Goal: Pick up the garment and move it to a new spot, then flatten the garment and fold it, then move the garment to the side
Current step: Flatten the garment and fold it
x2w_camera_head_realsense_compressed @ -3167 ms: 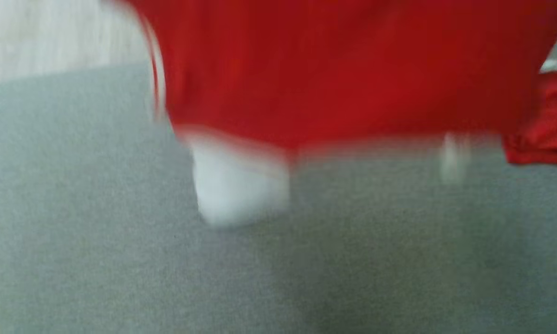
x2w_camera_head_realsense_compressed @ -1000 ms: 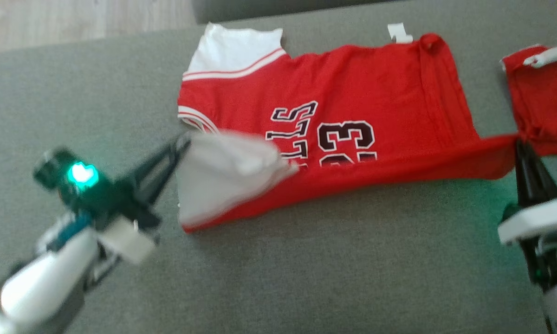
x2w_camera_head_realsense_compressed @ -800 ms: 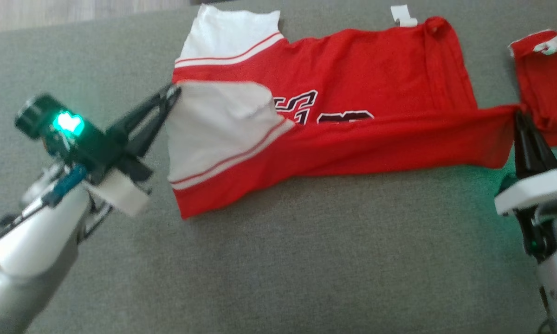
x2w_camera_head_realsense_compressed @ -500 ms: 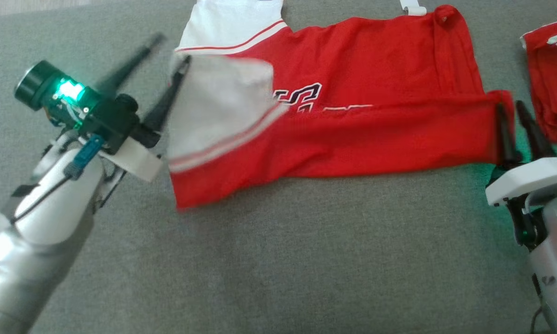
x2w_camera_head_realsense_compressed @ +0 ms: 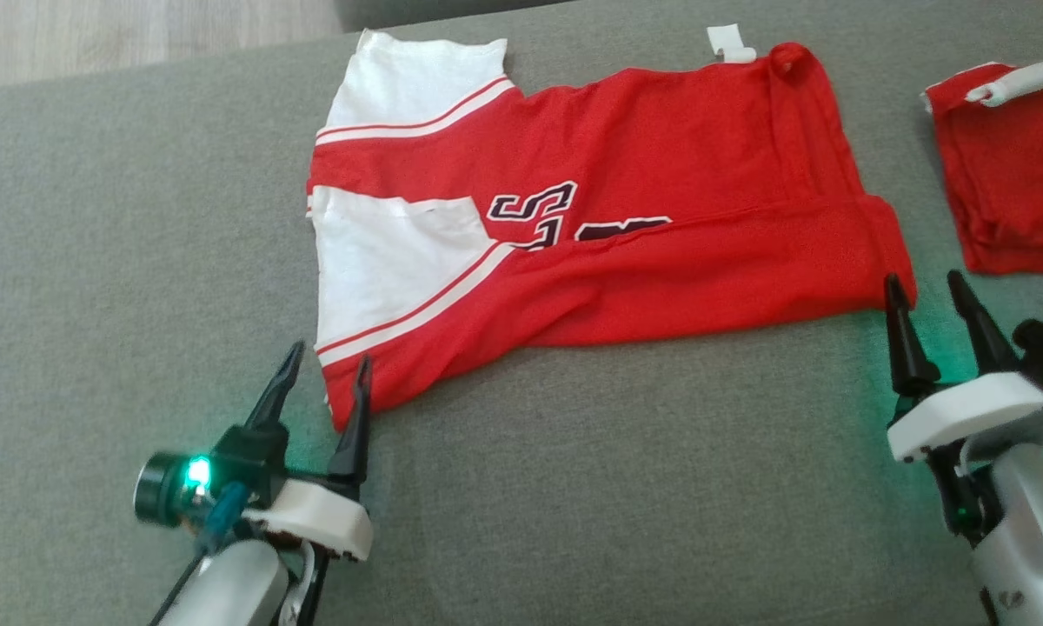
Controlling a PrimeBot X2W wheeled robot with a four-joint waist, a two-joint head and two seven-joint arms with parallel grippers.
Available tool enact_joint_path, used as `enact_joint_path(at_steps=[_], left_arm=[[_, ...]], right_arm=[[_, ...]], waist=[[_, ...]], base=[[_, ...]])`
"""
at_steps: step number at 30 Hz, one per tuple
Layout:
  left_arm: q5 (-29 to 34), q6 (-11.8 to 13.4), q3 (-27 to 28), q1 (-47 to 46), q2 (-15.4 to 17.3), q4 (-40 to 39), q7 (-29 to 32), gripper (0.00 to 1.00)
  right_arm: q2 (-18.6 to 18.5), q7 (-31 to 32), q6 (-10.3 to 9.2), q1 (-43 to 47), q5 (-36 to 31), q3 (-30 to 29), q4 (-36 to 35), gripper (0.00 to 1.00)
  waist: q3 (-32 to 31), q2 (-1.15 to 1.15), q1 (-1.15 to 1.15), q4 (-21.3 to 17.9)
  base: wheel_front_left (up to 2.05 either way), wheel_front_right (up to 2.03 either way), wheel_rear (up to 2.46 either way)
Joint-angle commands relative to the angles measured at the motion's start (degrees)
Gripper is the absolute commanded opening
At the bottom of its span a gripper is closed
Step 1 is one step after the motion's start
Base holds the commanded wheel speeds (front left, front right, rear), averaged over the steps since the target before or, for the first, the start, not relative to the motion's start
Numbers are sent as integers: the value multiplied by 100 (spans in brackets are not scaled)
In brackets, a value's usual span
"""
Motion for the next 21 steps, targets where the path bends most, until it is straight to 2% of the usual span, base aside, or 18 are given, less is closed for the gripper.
enact_joint_path(at_steps=[1, 3, 7, 14, 15, 16, 17, 18, 19, 21], left_arm=[[-79, 129, 315, -134, 55, -242, 3, 100], [-215, 261, 362, 92, -6, -291, 103, 100], [-601, 210, 312, 412, -122, -259, 590, 100], [-806, 205, 249, 542, -112, -79, 1038, 100], [-840, 160, 242, 553, -115, -101, 1044, 92], [-862, 130, 251, 559, -118, -128, 1008, 58], [-855, 96, 241, 553, -110, -152, 967, 36], [-849, 48, 225, 544, -99, -177, 929, 5], [-863, 7, 223, 537, -97, -198, 903, 0], [-859, -98, 172, 518, -60, -226, 908, 0]], right_arm=[[-16, -75, 39, 37, 49, 66, -196, 100], [9, -75, 39, 105, 49, 72, -219, 100], [61, -76, 39, 180, 25, 104, -231, 100], [50, -76, 39, 201, 33, 139, -214, 100], [44, -76, 39, 208, 40, 137, -207, 100], [38, -76, 39, 215, 47, 134, -200, 100], [29, -76, 39, 226, 57, 129, -193, 100], [21, -76, 39, 238, 68, 125, -184, 100], [12, -76, 39, 252, 84, 124, -173, 100], [-7, -76, 39, 277, 111, 131, -153, 100]], waist=[[-35, 0, 1, -35], [-58, 0, 1, -59], [-112, 0, 1, -107], [-179, 0, 1, -147], [-189, 0, 1, -139], [-197, 0, 1, -126], [-211, 0, 1, -108], [-225, 0, 1, -87], [-241, 0, 1, -62], [-271, 0, 1, -22]], base=[[0, 0, 0], [0, 0, 0], [0, 0, 0], [0, 0, 0], [0, 0, 0], [0, 0, 0], [0, 0, 0], [0, 0, 0], [0, 0, 0], [0, 0, 0]])
